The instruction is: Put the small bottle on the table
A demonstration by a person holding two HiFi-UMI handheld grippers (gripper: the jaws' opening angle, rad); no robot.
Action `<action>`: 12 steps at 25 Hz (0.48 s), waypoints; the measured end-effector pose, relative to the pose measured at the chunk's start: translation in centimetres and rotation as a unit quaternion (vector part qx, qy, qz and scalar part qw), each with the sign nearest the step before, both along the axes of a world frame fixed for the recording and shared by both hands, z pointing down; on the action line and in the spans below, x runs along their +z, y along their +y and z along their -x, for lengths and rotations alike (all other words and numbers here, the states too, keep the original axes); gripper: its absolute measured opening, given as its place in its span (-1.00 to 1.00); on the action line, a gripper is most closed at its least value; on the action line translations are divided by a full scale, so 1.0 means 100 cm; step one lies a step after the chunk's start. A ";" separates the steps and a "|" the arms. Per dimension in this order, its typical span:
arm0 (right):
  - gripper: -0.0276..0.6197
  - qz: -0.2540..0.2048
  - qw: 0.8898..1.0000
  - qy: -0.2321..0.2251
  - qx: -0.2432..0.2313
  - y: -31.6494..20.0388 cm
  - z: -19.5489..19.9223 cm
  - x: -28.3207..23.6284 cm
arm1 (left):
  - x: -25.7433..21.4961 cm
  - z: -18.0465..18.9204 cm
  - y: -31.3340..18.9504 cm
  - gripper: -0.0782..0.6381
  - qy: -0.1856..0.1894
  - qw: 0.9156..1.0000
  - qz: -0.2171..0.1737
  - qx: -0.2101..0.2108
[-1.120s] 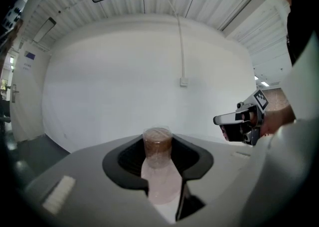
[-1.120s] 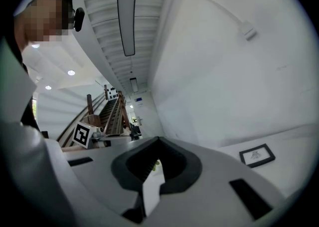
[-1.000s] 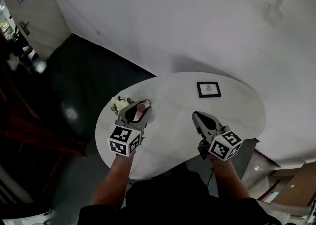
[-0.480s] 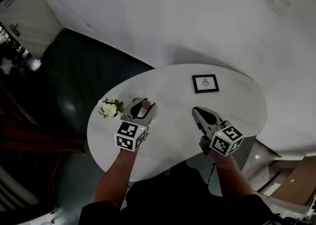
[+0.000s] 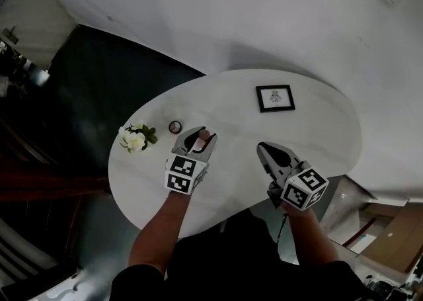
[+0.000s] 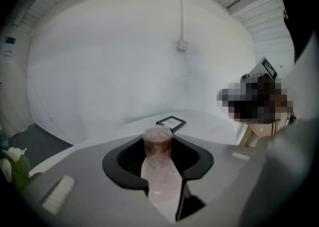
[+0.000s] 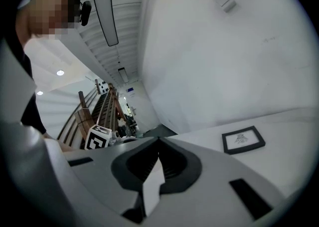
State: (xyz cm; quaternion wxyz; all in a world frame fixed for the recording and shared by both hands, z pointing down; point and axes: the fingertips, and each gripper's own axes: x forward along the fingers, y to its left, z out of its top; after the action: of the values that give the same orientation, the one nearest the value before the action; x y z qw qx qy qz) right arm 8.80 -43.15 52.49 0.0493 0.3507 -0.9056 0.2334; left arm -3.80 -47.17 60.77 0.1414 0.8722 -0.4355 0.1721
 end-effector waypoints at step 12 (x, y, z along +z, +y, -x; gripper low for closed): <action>-0.88 0.003 1.000 0.002 0.012 0.012 -0.015 0.004 | 0.051 -0.013 0.013 -0.37 -0.038 0.998 0.044 0.003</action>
State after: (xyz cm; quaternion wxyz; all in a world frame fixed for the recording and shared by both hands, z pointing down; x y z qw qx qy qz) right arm 10.27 -41.97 52.88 0.0497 0.3616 -0.9007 0.2356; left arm -2.46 -45.91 65.82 0.1629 0.8591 -0.4300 0.2248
